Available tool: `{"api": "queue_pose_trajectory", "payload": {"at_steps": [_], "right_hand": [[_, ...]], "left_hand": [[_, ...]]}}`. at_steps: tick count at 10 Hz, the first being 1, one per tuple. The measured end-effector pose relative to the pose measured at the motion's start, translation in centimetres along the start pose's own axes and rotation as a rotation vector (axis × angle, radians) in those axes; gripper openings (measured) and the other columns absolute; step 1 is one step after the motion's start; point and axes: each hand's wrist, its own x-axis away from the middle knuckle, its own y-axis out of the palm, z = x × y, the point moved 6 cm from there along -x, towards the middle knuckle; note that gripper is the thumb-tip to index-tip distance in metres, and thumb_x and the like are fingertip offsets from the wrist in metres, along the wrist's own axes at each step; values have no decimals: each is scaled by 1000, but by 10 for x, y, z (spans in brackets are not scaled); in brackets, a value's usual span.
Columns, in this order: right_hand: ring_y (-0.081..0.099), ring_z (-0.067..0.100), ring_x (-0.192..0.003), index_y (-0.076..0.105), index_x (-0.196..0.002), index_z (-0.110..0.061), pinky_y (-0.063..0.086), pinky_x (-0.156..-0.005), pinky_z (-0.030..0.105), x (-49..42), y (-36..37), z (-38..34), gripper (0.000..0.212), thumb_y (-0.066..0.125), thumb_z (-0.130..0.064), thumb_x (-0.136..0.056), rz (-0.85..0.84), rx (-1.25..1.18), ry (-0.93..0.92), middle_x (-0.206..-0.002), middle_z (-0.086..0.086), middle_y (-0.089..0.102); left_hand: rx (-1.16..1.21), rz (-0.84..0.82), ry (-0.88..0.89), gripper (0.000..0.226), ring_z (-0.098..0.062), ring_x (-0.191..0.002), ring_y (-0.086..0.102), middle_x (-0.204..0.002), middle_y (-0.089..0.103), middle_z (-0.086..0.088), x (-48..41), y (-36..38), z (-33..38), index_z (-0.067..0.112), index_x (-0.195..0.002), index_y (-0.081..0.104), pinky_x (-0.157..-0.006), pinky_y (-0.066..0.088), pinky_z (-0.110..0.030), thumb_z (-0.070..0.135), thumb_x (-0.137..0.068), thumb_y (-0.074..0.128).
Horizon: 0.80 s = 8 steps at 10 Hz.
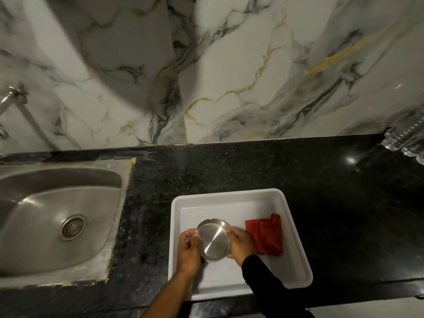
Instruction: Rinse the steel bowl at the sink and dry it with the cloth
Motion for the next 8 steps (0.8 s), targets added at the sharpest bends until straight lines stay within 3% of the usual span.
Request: {"api": "queue_pose_trajectory", "payload": {"at_steps": [1,2,5,7,8], "right_hand": [[70,45,-109,78,-100,-10,61,-90,66,-8,-5,4,23,55,-10,-103,43,78,-19,-112,25,75],[70,47,-109,77,-113,0,61,-90,64,-15,-6,9,29,52,-1,-98,56,123,-43,-112,26,75],[72,44,-103,80,-112,0,61,-86,51,-14,0,6,38,49,7,-90,64,221,-107,-106,24,79],[71,41,-110,77,-122,0,61,-94,46,-7,2,1,39,53,4,-92,52,333,-135,-115,23,78],[60,39,-131,65,-140,-3,49,-112,43,5,-9,-10,44,58,-9,-97,146,415,-124,-140,22,65]], "left_hand": [[-44,-14,-18,19,-40,-106,67,-122,70,-31,-5,7,-1,3,-121,63,-102,54,-62,12,-109,52],[-86,1,-47,26,-38,-114,70,-118,77,-19,-13,7,-5,7,-118,76,-105,56,-53,6,-105,53],[-118,-12,-110,38,-41,-115,70,-113,79,-19,-18,6,-12,8,-108,81,-102,56,-52,3,-100,45],[-115,-2,-114,34,-43,-119,66,-120,76,-21,-15,2,-14,5,-115,76,-102,55,-50,6,-101,44],[-152,21,-44,19,-35,-118,63,-119,70,-10,-9,-2,0,20,-110,71,-103,52,-41,12,-105,54]]}}
